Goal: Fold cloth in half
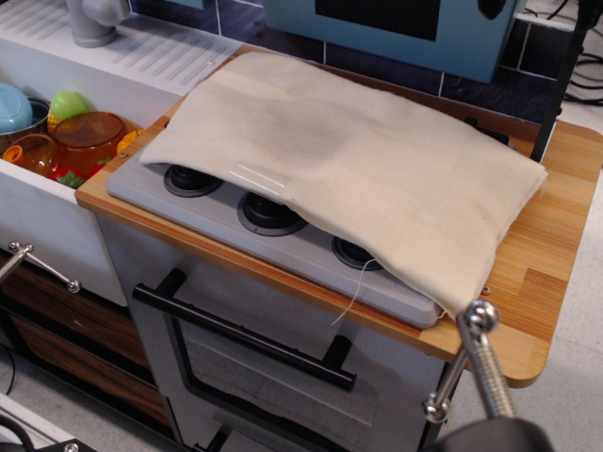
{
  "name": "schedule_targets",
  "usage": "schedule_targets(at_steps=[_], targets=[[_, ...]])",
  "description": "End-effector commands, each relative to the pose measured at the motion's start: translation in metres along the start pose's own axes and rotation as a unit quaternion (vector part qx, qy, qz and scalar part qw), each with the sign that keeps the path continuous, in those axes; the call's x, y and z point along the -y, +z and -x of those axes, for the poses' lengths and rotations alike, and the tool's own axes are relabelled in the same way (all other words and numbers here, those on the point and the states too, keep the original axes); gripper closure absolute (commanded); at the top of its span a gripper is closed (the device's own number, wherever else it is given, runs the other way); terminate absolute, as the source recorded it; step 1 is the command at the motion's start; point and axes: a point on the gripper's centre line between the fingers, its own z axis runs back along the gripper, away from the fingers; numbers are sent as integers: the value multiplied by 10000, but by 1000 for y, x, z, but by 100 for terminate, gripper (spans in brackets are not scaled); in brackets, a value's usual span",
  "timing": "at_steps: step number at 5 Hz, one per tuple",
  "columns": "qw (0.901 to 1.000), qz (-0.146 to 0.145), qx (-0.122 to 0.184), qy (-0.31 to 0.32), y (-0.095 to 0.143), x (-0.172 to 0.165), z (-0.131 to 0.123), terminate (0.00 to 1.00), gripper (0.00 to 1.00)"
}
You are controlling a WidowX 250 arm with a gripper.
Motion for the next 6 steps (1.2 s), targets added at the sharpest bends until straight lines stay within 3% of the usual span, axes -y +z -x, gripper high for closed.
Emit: schedule_targets(at_steps=[1,4,6], targets=[[10000,0,0,0,0,0,0,0,0],[9939,-920,244,-548,-64,11,9,0,0],[9851,-1554,515,-520,-105,9,5,0,0]])
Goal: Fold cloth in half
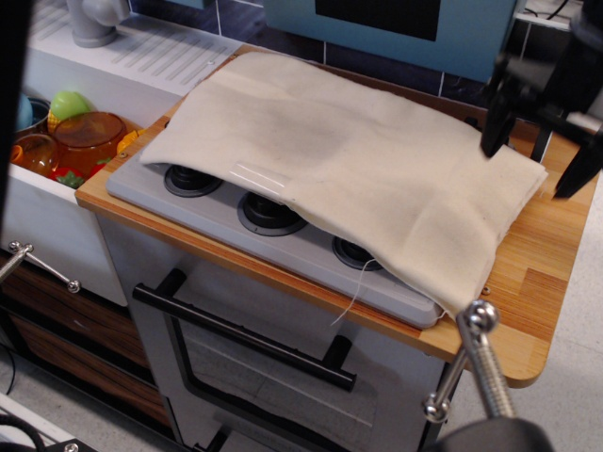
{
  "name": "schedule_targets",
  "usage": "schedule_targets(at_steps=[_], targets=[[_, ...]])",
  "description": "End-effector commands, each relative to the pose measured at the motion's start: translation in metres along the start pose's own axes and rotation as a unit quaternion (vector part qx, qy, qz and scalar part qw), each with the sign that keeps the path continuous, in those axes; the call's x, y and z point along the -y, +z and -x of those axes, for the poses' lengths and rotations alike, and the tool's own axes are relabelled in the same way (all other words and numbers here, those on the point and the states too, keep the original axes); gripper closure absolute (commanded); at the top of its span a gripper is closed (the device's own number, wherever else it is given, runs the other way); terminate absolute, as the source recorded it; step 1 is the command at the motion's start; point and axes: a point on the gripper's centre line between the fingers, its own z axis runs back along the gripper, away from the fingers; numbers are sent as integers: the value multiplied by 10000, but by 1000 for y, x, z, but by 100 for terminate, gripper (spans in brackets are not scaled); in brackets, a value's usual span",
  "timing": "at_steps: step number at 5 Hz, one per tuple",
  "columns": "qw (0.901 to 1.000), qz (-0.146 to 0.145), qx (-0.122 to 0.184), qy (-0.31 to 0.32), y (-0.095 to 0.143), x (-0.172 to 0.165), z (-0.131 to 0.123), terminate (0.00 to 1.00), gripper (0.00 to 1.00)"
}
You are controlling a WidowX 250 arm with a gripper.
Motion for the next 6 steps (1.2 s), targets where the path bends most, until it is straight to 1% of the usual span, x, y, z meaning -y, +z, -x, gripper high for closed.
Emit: schedule_targets(at_steps=[1,2,3,4,5,6], targets=[[9992,-311,237,98,-13,-5,-10,0,0],[9985,-522,182,58,-27,-7,-8,0,0],[9976,-688,23,37,-43,-14,-6,0,0],[9973,-715,62,150,-47,-19,-4,0,100],[9967,-748,114,292,-40,-33,-3,0,100],[9956,-799,237,431,-32,-50,-3,0,100]])
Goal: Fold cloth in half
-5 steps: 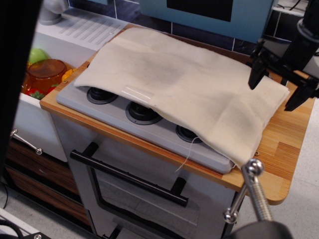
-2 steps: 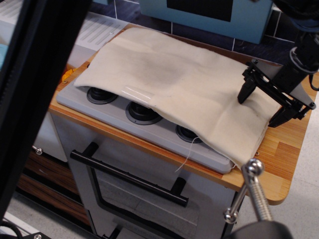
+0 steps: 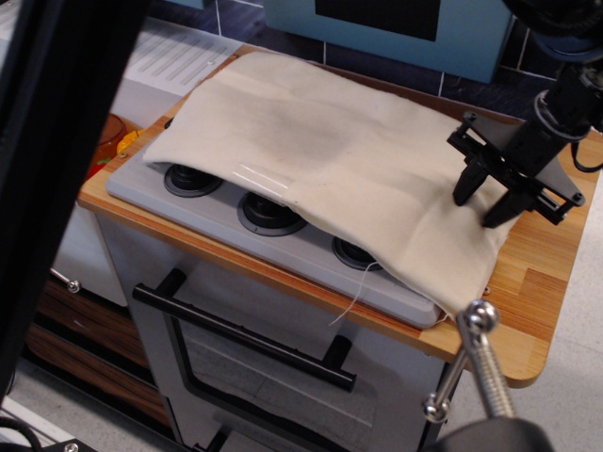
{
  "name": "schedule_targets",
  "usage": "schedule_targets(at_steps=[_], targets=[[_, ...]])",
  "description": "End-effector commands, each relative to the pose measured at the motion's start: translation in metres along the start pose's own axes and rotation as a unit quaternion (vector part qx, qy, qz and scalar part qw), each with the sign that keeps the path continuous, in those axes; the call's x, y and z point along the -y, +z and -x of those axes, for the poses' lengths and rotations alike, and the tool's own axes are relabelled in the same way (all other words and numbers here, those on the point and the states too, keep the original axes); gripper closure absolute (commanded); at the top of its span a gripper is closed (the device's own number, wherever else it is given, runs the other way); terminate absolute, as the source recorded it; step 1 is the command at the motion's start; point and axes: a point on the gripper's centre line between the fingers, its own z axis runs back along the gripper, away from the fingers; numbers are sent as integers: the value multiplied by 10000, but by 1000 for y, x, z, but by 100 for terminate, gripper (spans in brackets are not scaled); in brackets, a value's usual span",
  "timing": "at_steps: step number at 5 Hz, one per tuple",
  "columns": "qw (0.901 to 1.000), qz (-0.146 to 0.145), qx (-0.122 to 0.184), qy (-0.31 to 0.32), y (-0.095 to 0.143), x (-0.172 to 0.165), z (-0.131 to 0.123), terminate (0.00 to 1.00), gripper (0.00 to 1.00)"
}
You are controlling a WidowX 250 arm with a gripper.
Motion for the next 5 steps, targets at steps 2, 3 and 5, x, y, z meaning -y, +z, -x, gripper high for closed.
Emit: schedule_targets(at_steps=[2,3,5], targets=[[9950,514,157,842,63,-100,-18,0,100],[9898,920,55,1084,84,-148,-21,0,100],[9890,904,-804,847,58,-244,0,0,100]])
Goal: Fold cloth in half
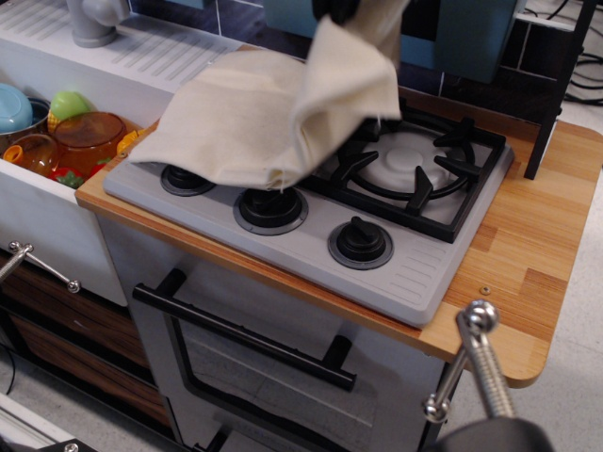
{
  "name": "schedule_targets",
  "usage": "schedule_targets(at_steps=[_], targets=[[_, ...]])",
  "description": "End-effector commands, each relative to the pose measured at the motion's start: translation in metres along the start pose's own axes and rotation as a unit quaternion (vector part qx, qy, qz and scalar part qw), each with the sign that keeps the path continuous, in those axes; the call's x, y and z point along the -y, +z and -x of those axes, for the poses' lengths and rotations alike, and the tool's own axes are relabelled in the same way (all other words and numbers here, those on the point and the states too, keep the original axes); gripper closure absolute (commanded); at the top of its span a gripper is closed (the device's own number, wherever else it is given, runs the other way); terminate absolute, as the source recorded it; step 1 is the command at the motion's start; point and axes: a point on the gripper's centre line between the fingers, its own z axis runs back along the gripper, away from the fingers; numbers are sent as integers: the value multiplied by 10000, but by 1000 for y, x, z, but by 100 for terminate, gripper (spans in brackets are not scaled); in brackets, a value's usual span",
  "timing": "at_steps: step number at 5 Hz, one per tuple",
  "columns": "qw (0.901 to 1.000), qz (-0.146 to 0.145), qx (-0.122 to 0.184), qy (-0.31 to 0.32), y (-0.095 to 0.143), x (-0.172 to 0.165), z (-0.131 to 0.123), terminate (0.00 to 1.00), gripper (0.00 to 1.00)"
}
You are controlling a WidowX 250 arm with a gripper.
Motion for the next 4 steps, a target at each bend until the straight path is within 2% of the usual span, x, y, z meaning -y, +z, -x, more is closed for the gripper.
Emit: schedule_targets(at_steps=[1,2,4], targets=[[9950,-972,-201,125,-6,-98,21,0,100],[9950,-972,-201,125,-6,-98,21,0,0],[9950,-972,-201,125,-6,-98,21,0,0]])
